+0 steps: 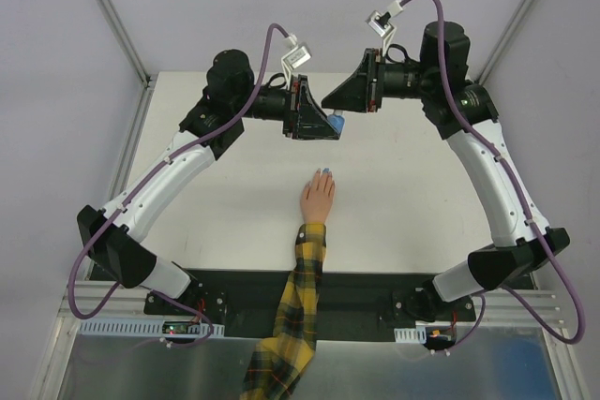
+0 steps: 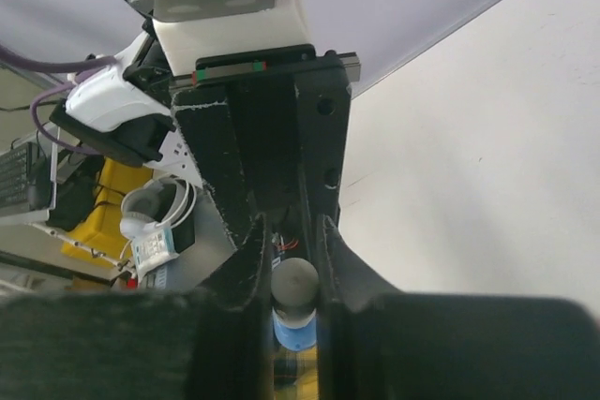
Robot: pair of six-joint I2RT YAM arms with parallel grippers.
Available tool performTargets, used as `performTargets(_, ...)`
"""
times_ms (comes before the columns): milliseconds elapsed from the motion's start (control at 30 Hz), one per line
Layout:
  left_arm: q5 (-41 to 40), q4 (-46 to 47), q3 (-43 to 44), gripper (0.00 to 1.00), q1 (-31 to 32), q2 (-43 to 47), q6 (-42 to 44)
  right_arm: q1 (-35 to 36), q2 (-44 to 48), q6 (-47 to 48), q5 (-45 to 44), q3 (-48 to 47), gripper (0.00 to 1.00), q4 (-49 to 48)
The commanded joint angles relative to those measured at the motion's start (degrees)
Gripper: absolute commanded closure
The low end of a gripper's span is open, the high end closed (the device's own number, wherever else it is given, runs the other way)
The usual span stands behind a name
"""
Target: Paint the nails
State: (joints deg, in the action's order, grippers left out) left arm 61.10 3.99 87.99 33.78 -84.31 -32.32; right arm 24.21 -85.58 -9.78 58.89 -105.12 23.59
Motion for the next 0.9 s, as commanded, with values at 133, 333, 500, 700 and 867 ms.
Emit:
performTargets(133, -21.1, -8.4, 3.8, 1.0, 0.1, -0.4, 3.6, 15.1, 4.5, 6.4, -57.1, -2.5, 0.99, 18.2)
performTargets(333, -26.1, -10.9, 8.4, 1.0, 0.2, -3.4, 3.8, 24.7, -2.0, 3.5, -89.2, -17.0, 0.99, 34.3)
performTargets(500, -24.7, -11.3, 7.0, 1.0, 0.2, -2.8, 4.3, 23.8, 2.0, 5.2, -85.0, -12.1, 0.96, 27.1)
performTargets(700, -23.7, -12.9, 4.1, 1.0, -0.6, 0.1, 5.4, 14.2, 4.2, 8.0, -56.9, -12.2, 0.43, 22.9)
performTargets(867, -19.1, -13.6, 3.6, 1.0, -1.8, 0.5, 5.2, 8.5, 4.5, 8.8, -37.4, -13.4, 0.17, 19.0)
